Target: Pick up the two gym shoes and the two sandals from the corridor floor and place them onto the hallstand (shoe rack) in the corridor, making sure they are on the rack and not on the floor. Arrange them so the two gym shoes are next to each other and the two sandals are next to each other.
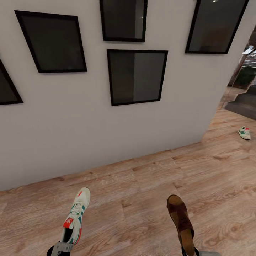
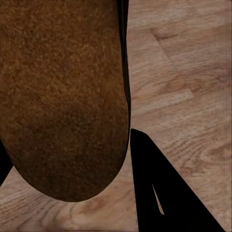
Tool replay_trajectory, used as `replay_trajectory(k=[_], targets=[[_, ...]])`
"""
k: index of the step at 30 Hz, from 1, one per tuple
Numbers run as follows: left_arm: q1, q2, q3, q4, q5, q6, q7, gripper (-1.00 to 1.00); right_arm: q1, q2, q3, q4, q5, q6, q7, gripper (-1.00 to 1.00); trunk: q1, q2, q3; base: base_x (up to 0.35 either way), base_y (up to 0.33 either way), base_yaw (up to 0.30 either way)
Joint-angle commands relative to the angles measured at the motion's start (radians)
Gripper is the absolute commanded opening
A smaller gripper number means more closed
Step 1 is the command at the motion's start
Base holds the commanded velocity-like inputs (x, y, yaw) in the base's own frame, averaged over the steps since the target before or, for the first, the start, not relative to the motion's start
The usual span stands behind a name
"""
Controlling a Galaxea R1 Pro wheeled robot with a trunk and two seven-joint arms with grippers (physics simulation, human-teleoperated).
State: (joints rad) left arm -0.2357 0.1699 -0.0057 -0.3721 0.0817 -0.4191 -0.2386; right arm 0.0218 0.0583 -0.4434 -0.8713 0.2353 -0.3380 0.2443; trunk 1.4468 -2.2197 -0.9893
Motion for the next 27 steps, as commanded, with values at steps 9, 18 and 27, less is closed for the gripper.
replay_trajectory(k=[9,18,27], targets=[[-0.001,0.0,0.001,0.001,0.009,-0.002,-0.008,-1.0,0.0,0.001,-0.005,-0.002,0.002,-0.001,0.007,-1.0,0.0,0.0,-0.001,0.0,0.0,-0.3],[-0.001,0.0,0.001,0.001,0.009,-0.003,-0.008,-1.0,0.0,0.001,-0.006,-0.003,0.002,-0.001,0.007,-1.0,0.0,0.0,-0.001,0.0,0.0,-0.3],[-0.001,0.0,0.001,0.001,0.01,-0.003,-0.008,-1.0,0.0,0.001,-0.006,-0.003,0.002,-0.001,0.007,-1.0,0.0,0.0,-0.001,0.0,0.0,-0.3]])
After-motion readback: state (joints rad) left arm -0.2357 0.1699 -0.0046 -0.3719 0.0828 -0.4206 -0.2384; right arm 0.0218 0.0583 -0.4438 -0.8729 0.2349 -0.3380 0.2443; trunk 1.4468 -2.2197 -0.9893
